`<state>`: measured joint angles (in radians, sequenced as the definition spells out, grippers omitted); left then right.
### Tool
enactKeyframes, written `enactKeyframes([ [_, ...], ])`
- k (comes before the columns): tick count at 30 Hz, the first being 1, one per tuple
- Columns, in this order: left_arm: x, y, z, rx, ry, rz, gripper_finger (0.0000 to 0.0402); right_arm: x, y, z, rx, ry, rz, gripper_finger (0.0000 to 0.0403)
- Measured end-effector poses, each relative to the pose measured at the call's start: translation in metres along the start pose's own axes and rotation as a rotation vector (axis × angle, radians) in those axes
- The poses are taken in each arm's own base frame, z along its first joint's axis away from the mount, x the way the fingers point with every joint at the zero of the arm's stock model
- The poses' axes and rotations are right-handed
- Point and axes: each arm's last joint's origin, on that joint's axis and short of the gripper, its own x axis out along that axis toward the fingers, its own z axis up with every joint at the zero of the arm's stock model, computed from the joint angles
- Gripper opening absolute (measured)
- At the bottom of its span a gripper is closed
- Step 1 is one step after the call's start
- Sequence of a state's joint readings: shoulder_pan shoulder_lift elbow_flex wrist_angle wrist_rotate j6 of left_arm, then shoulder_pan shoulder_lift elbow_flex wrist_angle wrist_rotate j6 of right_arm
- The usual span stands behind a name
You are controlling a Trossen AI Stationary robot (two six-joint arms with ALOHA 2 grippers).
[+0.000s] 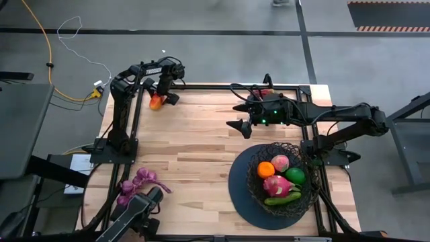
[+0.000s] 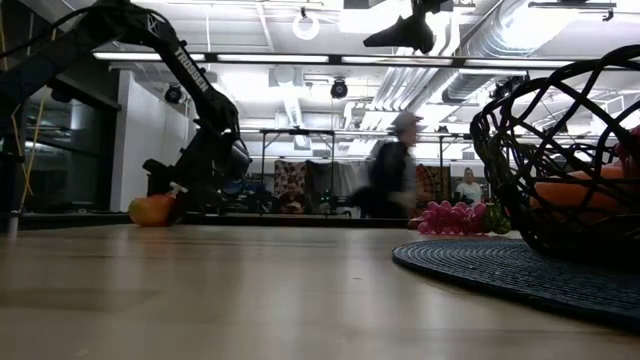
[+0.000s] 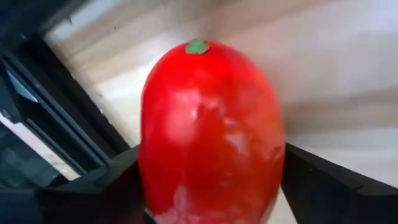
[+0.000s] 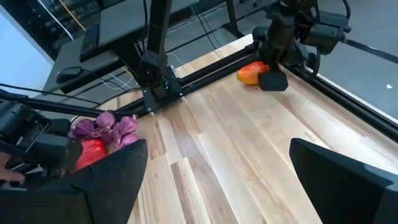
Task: Build produce basket
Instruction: Put the orange mango into the basket
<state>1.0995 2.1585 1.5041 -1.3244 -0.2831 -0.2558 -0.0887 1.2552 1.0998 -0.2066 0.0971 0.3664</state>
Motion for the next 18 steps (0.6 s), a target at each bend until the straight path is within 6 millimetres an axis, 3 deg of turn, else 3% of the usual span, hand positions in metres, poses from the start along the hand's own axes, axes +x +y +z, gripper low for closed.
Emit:
enactKeyframes([
  [8, -0.010, 0.003, -0.010, 0.037, 0.027, -0.054, 0.0218, 0.000, 0.000, 0.000, 0.000, 0.000, 0.000, 0.0381],
  [18, -0.079, 0.026, -0.028, -0.039, -0.264, -0.215, 0.0234, 0.000, 0.000, 0.000, -0.006, -0.001, -0.001, 0.0381],
])
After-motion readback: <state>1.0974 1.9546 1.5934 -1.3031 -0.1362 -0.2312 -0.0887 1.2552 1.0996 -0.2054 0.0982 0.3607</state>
